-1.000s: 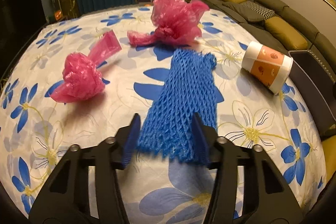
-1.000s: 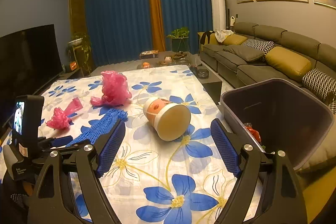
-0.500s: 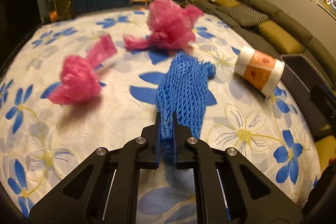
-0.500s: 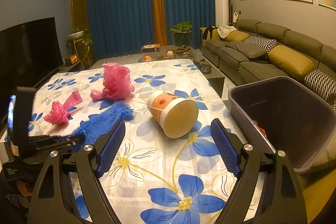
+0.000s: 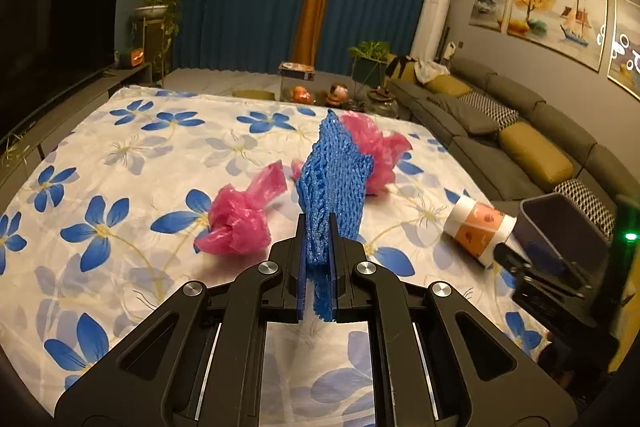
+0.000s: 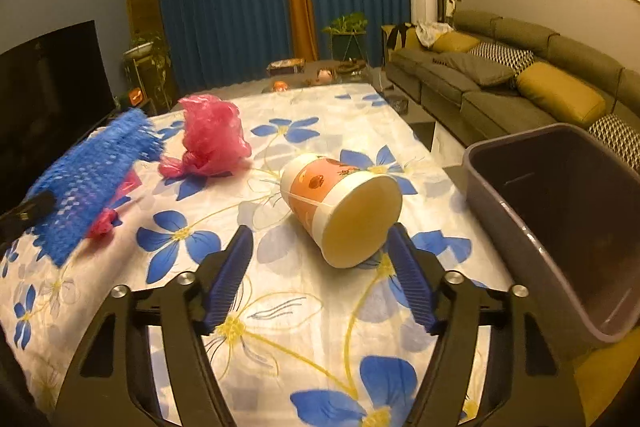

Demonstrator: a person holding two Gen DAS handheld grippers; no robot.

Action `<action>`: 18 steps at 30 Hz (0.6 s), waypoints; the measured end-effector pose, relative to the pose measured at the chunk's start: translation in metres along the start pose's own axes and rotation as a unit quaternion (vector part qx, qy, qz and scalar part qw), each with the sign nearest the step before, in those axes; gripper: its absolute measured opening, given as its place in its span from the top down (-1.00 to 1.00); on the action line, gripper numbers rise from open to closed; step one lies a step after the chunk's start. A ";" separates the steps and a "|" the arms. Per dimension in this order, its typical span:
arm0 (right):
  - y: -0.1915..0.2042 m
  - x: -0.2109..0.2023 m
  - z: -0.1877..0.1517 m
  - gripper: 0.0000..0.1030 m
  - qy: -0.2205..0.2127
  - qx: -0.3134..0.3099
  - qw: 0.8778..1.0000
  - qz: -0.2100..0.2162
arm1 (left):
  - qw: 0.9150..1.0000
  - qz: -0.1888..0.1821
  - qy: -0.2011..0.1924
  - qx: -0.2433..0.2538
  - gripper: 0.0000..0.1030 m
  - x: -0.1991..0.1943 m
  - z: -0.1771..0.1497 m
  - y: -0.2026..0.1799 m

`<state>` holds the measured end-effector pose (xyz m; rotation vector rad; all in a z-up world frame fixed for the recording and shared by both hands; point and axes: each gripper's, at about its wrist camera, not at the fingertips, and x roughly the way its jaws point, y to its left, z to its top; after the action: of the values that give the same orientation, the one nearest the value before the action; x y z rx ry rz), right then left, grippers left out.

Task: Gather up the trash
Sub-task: 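Grasp the blue mesh sleeve with the left tool while the right tool grasps the orange cup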

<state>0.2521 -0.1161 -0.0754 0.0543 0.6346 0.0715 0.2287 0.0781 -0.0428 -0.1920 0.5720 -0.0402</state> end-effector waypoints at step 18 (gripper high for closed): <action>0.008 0.025 0.008 0.83 0.022 -0.010 0.999 0.029 | 1.000 -0.006 0.002 -0.006 0.85 -0.001 -0.001 0.006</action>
<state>0.2764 -0.1062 -0.0831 0.0524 0.6766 0.1358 0.2275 0.0843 -0.0445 -0.2076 0.5753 -0.0477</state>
